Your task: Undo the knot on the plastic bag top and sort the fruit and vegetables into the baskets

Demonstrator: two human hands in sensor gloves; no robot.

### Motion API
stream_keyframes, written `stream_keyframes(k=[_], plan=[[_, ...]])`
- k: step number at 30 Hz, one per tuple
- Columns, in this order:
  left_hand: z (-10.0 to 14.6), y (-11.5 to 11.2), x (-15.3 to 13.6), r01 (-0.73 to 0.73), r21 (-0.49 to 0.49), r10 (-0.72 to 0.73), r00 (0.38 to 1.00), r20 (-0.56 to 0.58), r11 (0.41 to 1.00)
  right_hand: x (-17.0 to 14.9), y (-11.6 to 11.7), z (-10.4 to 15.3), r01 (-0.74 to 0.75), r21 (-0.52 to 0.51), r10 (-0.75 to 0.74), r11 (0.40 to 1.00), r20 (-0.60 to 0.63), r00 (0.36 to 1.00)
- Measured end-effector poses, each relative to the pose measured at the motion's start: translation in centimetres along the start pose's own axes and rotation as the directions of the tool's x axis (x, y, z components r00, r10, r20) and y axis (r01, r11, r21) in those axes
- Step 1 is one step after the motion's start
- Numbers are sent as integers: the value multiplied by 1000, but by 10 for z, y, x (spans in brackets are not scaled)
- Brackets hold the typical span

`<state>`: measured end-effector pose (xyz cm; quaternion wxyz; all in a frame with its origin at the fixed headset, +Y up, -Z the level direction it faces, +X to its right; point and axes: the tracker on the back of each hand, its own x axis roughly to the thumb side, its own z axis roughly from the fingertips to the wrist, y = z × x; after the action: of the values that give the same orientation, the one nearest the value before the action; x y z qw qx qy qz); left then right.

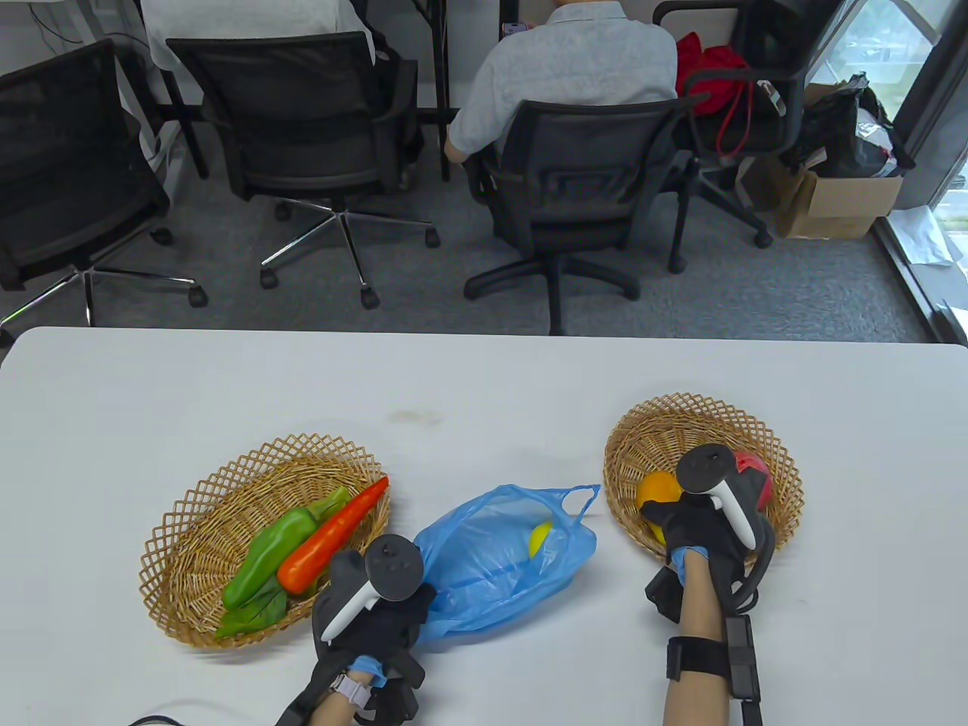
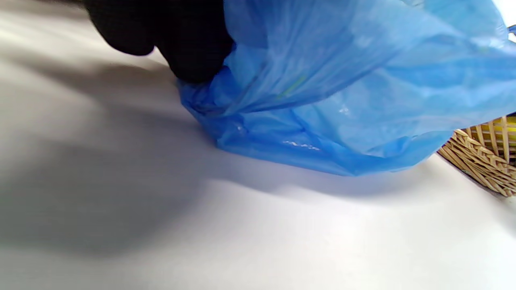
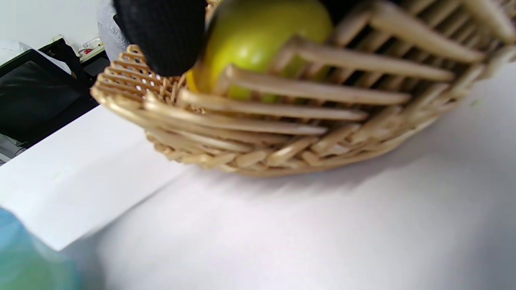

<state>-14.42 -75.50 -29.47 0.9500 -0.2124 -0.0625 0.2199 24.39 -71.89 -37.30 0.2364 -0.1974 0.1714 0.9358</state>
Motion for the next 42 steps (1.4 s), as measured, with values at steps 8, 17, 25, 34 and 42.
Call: stream_keyframes(k=[8, 17, 25, 34, 42], plan=[[0, 1, -1, -14, 14, 14, 1000, -2, 1000, 25, -25, 34, -71, -179, 84, 981, 70, 994], [0, 2, -1, -22, 20, 22, 1000, 1, 1000, 84, -36, 83, 32, -194, 31, 980, 316, 948], [0, 3, -1, -24, 24, 24, 1000, 9, 999, 136, -5, 121, 106, -40, -67, 994, 544, 836], [1, 3, -1, -27, 28, 27, 999, 17, 999, 166, 54, 120, -29, 135, -52, 990, 562, 825], [2, 1, 0, -16, 31, 16, 1000, 19, 999, 165, 86, 94, -215, -21, 207, 976, 378, 903]])
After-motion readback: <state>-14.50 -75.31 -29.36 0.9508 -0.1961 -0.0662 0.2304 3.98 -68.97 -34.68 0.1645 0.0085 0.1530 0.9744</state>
